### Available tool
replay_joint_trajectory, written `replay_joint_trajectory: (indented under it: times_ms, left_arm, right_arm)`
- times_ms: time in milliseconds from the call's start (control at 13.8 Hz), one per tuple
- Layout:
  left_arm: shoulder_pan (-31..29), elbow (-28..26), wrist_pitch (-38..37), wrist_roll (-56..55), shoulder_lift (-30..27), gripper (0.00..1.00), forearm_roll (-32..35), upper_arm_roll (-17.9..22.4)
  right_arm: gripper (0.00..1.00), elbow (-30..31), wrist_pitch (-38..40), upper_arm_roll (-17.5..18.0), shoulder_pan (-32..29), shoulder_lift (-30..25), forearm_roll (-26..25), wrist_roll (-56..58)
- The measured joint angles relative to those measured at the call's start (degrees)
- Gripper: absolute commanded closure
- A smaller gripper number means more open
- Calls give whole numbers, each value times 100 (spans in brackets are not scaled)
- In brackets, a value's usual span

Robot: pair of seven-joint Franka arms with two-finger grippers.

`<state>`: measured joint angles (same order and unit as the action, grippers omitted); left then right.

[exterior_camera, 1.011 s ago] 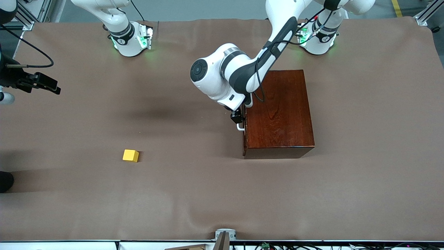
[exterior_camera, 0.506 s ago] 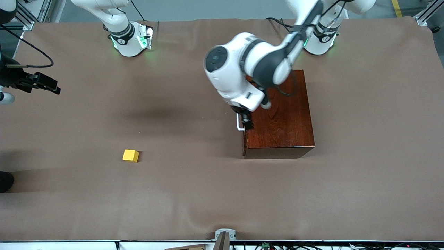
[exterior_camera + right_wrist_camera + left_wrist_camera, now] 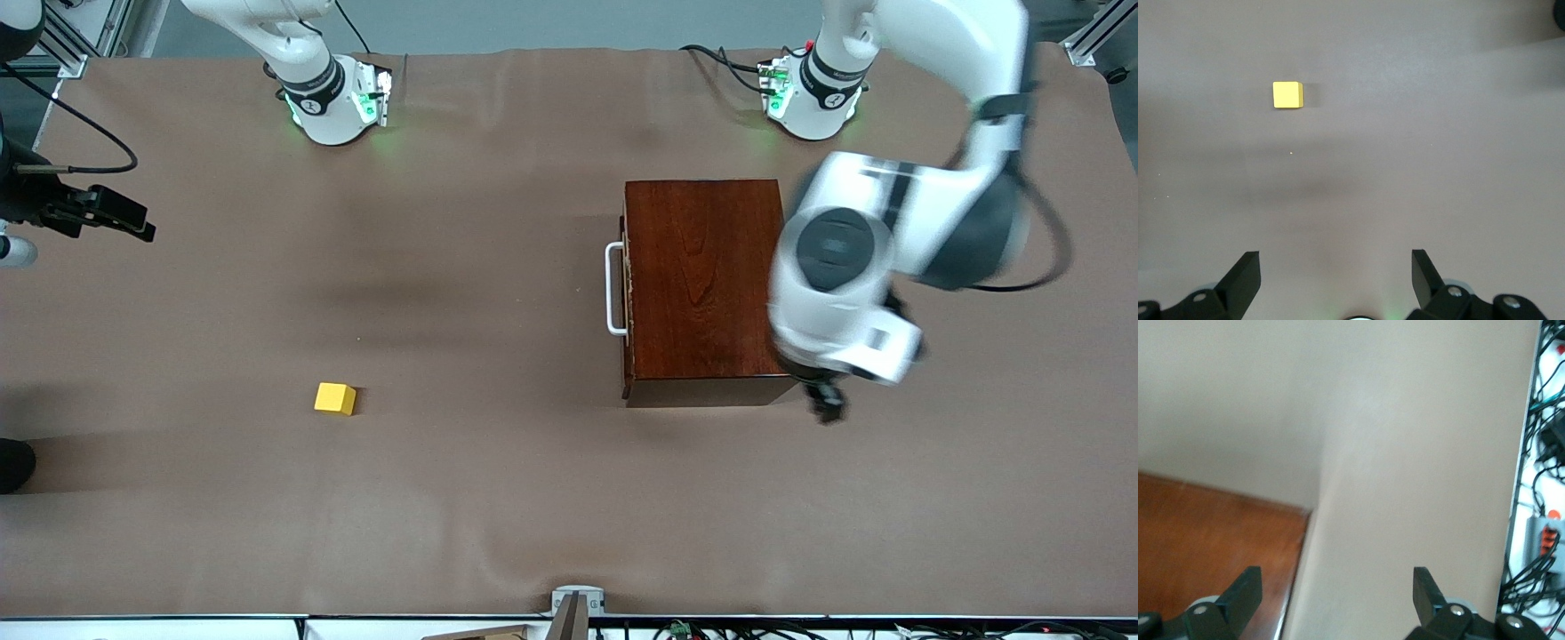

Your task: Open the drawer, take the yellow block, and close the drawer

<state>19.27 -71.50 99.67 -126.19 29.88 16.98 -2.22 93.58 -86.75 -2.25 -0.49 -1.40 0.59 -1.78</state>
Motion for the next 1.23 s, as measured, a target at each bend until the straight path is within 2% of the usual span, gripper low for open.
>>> replay_joint_trajectory:
  times_ms: [217, 433, 650, 1228]
  left_arm:
    - [-540, 4, 23, 1209, -171, 0, -167, -11]
    - [-1087, -49, 17, 2515, -439, 0, -612, -18]
    - [-1222, -326, 8, 3422, -799, 0, -863, -38]
    - [-1662, -2085, -62, 7012, -2527, 0, -1373, -44]
  right_arm:
    - [0, 0, 0, -1, 0, 0, 0, 0]
    - [0, -1, 0, -1, 0, 0, 0, 0]
    - [0, -1, 0, -1, 0, 0, 0, 0]
    - [0, -3, -1, -1, 0, 2, 0, 0]
